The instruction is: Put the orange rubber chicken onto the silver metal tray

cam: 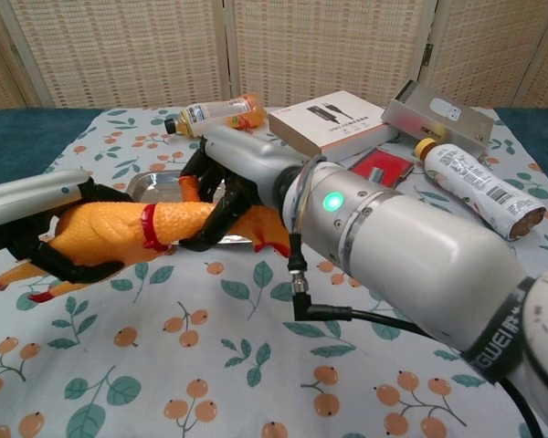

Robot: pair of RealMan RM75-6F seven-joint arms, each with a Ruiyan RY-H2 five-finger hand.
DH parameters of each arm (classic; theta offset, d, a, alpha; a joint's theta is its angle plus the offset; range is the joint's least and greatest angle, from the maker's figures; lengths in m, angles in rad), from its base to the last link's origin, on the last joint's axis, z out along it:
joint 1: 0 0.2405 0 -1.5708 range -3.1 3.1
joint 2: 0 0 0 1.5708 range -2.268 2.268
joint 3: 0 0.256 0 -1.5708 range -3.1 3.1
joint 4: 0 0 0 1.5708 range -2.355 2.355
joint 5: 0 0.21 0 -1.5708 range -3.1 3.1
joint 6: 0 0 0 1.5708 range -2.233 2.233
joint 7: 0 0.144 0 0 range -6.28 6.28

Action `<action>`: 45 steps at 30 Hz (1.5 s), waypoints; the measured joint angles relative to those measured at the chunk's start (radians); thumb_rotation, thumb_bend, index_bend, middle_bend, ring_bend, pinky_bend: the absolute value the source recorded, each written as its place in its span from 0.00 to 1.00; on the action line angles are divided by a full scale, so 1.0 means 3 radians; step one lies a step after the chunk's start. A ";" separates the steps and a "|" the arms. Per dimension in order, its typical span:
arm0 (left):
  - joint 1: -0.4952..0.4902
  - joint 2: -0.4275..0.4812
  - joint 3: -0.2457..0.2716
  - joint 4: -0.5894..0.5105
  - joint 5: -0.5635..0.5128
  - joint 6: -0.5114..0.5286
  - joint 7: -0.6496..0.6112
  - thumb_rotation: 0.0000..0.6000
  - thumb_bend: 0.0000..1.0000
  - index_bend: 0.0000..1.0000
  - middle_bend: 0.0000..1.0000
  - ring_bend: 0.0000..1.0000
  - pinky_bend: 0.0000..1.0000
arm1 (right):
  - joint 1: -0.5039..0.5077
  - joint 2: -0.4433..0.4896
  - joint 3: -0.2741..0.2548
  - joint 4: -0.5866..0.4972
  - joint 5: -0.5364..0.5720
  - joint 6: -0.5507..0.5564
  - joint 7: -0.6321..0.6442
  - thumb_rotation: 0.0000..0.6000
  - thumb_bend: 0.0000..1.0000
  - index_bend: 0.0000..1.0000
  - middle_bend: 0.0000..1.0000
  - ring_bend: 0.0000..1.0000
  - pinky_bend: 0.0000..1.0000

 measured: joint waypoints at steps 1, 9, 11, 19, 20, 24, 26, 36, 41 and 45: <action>-0.0020 0.0034 0.0005 -0.0010 0.0005 -0.0051 -0.0094 1.00 0.40 0.00 0.00 0.00 0.06 | -0.0005 0.0003 -0.0018 -0.0010 -0.0005 0.0012 -0.0009 1.00 0.20 0.96 0.71 0.81 1.00; -0.0131 0.0196 0.0061 -0.0060 0.0030 -0.0257 -0.0341 1.00 0.37 0.00 0.00 0.00 0.05 | -0.0043 0.0048 -0.0032 -0.0072 -0.0011 0.0042 -0.0004 1.00 0.20 0.96 0.71 0.81 1.00; -0.0163 0.0225 0.0072 -0.0072 0.0024 -0.0331 -0.0401 1.00 0.37 0.00 0.00 0.00 0.06 | -0.0050 0.0058 -0.0042 -0.0070 -0.0014 0.0028 0.0007 1.00 0.20 0.96 0.71 0.81 1.00; -0.0158 0.0208 0.0064 -0.0048 0.0097 -0.0203 -0.0505 1.00 0.47 0.32 0.23 0.22 0.48 | -0.0054 0.0067 -0.0040 -0.0059 -0.0023 0.0015 0.0024 1.00 0.20 0.96 0.71 0.81 1.00; -0.0144 0.0186 0.0054 -0.0043 0.0097 -0.0150 -0.0502 1.00 0.53 0.46 0.36 0.36 0.60 | -0.0055 0.0069 -0.0040 -0.0059 -0.0022 0.0013 0.0025 1.00 0.20 0.96 0.71 0.81 1.00; -0.0078 0.0056 0.0016 -0.0010 0.0092 0.0070 -0.0428 1.00 0.73 0.75 0.65 0.65 0.90 | -0.0058 0.0082 -0.0039 -0.0058 -0.0016 0.0003 0.0032 1.00 0.20 0.96 0.71 0.81 1.00; -0.0062 0.0014 0.0016 0.0007 0.0100 0.0108 -0.0369 1.00 0.77 0.77 0.67 0.70 0.96 | -0.0060 0.0089 -0.0042 -0.0058 -0.0016 -0.0001 0.0033 1.00 0.20 0.96 0.71 0.81 1.00; -0.0047 -0.0045 0.0036 0.0049 0.0232 0.0229 -0.0189 1.00 0.87 0.83 0.73 0.81 1.00 | -0.0067 0.0117 -0.0044 -0.0064 0.0001 -0.0020 0.0047 1.00 0.20 0.96 0.71 0.81 1.00; -0.0049 -0.0046 0.0042 0.0011 0.0176 0.0211 -0.0140 1.00 0.75 0.79 0.71 0.73 0.94 | -0.0067 0.0135 -0.0045 -0.0089 -0.0004 -0.0016 0.0041 1.00 0.20 0.96 0.71 0.81 1.00; -0.0059 -0.0038 0.0075 0.0043 0.0254 0.0193 -0.0190 1.00 0.47 0.17 0.23 0.21 0.40 | -0.0064 0.0143 -0.0048 -0.0094 -0.0009 0.0004 0.0010 1.00 0.20 0.96 0.71 0.81 1.00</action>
